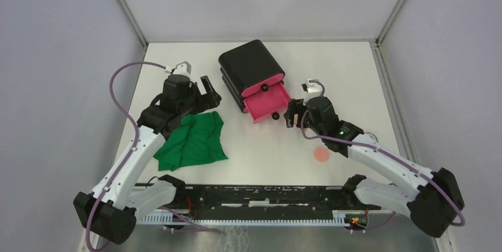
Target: Organize the makeup
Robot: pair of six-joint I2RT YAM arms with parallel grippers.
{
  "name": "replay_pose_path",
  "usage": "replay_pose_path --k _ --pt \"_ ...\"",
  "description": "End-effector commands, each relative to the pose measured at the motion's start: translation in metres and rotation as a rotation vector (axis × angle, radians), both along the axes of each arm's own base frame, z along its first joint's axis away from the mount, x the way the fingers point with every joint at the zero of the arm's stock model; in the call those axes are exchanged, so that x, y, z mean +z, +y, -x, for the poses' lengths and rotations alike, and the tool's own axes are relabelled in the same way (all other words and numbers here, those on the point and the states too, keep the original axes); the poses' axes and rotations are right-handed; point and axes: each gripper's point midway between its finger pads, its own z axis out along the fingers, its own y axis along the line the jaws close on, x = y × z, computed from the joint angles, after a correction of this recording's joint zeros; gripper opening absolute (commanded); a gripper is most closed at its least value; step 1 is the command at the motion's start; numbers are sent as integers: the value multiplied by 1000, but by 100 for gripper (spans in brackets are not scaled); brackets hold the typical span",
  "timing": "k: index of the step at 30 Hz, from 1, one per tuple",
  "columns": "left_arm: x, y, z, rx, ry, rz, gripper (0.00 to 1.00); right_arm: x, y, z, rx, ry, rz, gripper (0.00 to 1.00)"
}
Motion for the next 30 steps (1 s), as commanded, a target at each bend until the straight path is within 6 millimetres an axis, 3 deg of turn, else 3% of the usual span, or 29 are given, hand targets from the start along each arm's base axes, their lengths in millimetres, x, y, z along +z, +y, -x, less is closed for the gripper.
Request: replay_pose_path --k 1,6,9,15,20,30 --pt "21 -6 -11 -42 -80 8 99 27 -67 1 -210 -69 125 81" --pt "27 -49 -6 -214 -69 87 99 21 -144 0 -520 43 160 84" --pt "35 -59 -3 -216 -94 26 99 8 -164 -2 -591 118 149 84" --pt "27 -84 12 -337 -62 20 99 -34 -171 -19 -577 299 96 80" --pt "22 -79 15 -329 -64 2 99 -68 -172 -37 -563 369 90 70" --pt "18 -80 18 -338 -55 5 99 -101 -157 -45 -496 458 69 52"
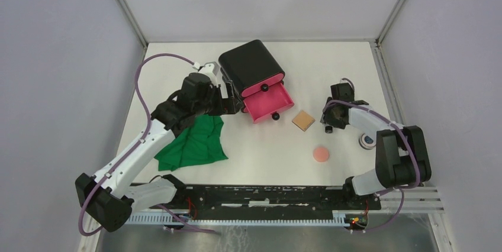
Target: Organize the makeup
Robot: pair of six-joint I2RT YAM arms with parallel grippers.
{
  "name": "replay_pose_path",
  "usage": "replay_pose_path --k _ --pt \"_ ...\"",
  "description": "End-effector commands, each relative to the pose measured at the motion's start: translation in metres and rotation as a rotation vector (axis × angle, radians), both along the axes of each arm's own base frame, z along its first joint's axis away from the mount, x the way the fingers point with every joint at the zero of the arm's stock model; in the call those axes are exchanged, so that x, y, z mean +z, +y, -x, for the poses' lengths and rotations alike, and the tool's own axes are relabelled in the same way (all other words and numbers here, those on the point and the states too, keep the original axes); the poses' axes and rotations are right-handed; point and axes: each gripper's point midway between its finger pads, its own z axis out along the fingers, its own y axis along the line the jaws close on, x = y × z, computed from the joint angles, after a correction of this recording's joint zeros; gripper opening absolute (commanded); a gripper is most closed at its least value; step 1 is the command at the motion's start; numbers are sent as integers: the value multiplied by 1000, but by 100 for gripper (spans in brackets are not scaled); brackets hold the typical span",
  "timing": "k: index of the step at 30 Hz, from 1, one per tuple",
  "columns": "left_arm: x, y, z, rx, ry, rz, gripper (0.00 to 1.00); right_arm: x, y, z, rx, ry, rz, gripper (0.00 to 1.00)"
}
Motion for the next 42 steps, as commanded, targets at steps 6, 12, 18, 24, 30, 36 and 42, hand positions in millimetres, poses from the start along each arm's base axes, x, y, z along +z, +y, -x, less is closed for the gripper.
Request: replay_pose_path --k 6,12,18,24,30,36,42 --pt "14 0 -2 -28 -68 -4 99 22 22 -29 77 -101 -100 29" --pt "14 2 -2 -17 -74 -10 99 81 30 -31 95 -266 -153 27" --pt "14 7 -5 14 -80 -20 99 141 69 -30 99 -406 -371 23" --pt "21 12 -7 44 -103 -19 99 182 122 -31 21 -476 -610 24" --pt "21 14 -5 55 -101 -13 99 188 177 -43 9 -469 -696 24" --pt "25 20 -1 67 -108 -20 99 179 208 -62 -27 -458 -730 28" --pt "26 22 1 72 -110 -16 99 170 230 -76 -29 -445 -726 42"
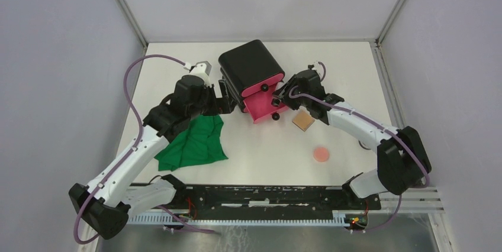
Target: Organize the makeup
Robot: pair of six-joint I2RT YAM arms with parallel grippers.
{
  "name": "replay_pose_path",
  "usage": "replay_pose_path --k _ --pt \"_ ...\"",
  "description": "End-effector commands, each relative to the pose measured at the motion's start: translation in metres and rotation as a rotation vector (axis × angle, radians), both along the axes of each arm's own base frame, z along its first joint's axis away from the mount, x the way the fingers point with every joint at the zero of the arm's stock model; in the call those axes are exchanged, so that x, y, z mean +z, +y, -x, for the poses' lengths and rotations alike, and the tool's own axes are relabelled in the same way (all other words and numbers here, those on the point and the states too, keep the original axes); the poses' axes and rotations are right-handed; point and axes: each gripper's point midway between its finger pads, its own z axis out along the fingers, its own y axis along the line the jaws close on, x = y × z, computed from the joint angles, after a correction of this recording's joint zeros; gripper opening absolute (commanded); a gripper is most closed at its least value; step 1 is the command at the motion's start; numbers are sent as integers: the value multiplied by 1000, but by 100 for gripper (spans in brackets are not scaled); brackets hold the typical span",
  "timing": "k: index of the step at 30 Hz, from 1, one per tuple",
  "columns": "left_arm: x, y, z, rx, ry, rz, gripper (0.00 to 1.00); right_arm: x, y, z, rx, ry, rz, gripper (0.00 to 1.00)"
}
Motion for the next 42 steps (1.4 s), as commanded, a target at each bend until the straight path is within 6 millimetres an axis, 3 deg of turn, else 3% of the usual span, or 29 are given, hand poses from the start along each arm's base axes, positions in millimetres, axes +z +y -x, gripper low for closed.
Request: replay_pose_path --k 1,5,9,13,16,19,23,27,34,38,42 --pt "11 3 0 -3 -45 0 99 43 24 -31 -36 -116 -94 45" --pt "12 2 0 -3 -49 7 99 42 38 -34 16 -101 -99 61" --pt "18 -5 -7 -4 -66 35 99 48 40 -28 56 -121 -102 65" --pt "23 -16 -22 -2 -75 56 99 67 22 -11 103 -200 -18 63" --pt "28 -24 -35 1 -86 61 99 69 1 5 157 -265 114 60" --pt "33 -29 -50 19 -94 48 99 54 -16 22 241 -313 246 57" --pt "35 -33 -72 50 -92 31 99 23 -19 46 403 -342 324 52" --pt "30 -29 -95 107 -73 47 99 -9 -19 62 490 -314 371 54" --pt "5 -20 -132 132 -25 101 99 -35 -12 58 498 -349 437 57" --pt "-4 -25 -142 114 -20 101 99 -53 3 54 505 -358 434 58" --pt "-6 -34 -146 81 -30 134 99 -59 12 51 489 -367 424 59"
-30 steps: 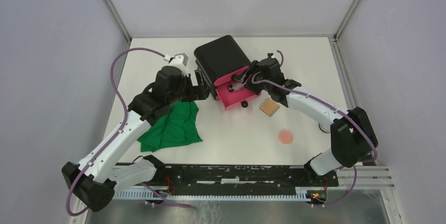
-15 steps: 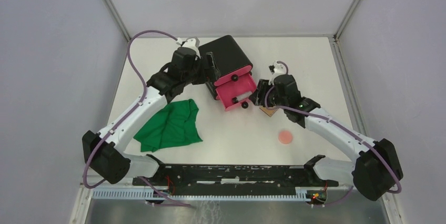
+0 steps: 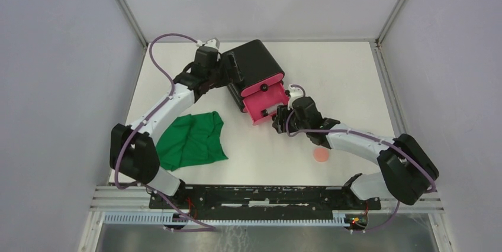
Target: Organize the makeup
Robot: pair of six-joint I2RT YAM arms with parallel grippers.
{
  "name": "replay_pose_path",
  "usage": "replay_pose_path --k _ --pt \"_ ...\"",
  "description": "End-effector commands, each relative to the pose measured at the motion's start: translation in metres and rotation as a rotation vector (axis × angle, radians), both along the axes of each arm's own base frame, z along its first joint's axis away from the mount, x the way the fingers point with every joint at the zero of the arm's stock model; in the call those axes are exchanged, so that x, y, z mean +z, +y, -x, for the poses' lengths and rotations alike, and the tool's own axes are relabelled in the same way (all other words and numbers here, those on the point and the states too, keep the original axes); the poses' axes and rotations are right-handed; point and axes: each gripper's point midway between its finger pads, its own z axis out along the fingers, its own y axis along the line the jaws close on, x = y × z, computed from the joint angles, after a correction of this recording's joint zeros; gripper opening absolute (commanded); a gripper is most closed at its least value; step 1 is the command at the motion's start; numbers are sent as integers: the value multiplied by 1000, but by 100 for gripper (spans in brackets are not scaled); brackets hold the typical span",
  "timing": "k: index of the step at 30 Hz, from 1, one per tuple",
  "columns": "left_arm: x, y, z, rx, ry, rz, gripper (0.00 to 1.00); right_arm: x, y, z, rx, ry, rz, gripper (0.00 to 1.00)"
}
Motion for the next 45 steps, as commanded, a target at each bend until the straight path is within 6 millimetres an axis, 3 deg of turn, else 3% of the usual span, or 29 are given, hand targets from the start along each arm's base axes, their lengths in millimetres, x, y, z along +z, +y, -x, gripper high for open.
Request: replay_pose_path --k 1,11,17,27,32,39,45 --pt "35 -22 -16 -46 -111 111 99 14 14 -18 -24 -105 -56 59" --pt "1 -29 -23 -60 -33 86 99 20 25 -38 -23 -178 -68 50" --pt "-7 -25 -20 -54 -17 71 99 47 38 -52 -11 -260 -122 41" --pt "-13 -22 -11 -65 2 55 99 74 56 -81 -15 -345 -143 41" --pt "-15 -20 -5 -69 14 45 99 72 66 -99 -26 -384 -144 42" --pt "-15 -16 -2 -65 21 32 99 70 72 -125 -72 -588 -216 45" --pt "-12 -12 -1 -57 15 15 99 71 75 -122 -50 -584 -232 45"
